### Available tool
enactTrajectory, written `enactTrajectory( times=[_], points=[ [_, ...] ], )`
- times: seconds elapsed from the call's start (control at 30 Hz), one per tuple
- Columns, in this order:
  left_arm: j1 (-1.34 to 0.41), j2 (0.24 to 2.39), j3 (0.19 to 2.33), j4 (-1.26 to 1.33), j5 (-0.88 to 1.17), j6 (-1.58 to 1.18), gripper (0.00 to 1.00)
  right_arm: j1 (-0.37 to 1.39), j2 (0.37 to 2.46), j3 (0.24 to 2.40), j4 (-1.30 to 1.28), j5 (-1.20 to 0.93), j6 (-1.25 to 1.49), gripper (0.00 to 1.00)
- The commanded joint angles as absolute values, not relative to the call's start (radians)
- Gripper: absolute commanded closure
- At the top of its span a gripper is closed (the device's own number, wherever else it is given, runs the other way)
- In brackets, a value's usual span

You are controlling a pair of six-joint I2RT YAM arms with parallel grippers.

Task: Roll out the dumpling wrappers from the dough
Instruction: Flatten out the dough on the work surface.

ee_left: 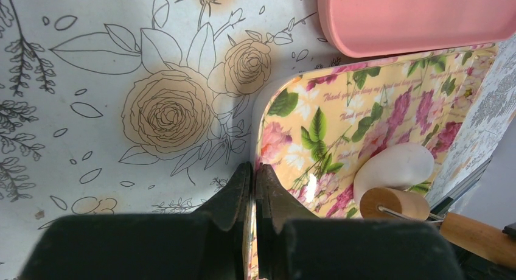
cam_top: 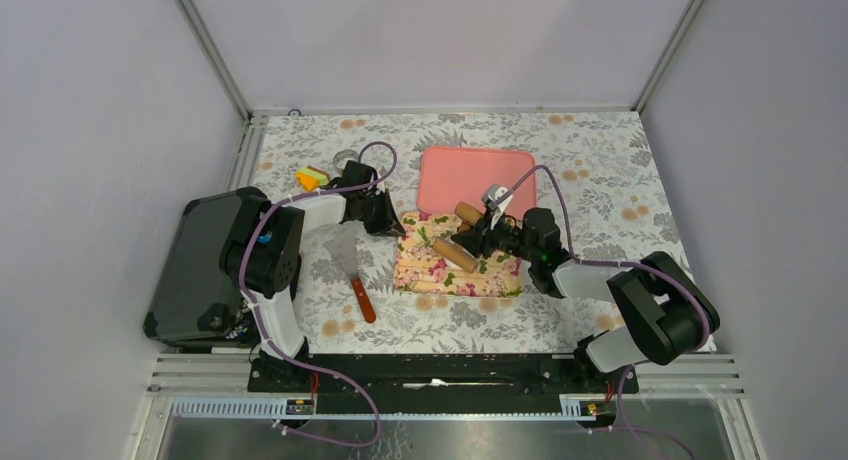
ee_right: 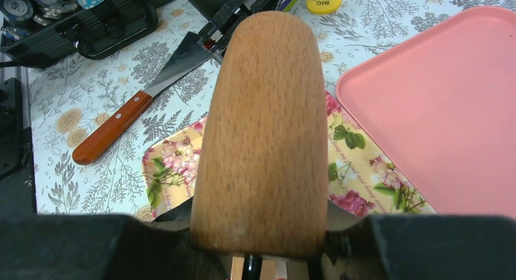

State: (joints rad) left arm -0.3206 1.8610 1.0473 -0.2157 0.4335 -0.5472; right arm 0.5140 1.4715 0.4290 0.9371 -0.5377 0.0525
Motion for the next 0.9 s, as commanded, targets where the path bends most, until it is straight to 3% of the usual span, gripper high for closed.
enactTrajectory(
  times=[0.0, 0.5, 0.87],
  points=[
    [-0.298, 1.908, 1.028, -0.296, 0.357, -0.534, 1.00, 0.549, 1.532, 0.369, 0.680, -0.574, -0.035, 1.00],
    [-0.295, 1.906, 1.027, -0.292, 0.368, -0.529, 1.00, 0.556, 1.508, 0.396, 0.671, -0.612, -0.045, 1.00],
    [-0.293, 1.895, 1.036, -0.267, 0.378, -0.475, 1.00, 0.557, 1.330, 0.722, 0.494, -0.909, 0.059, 1.00]
  ],
)
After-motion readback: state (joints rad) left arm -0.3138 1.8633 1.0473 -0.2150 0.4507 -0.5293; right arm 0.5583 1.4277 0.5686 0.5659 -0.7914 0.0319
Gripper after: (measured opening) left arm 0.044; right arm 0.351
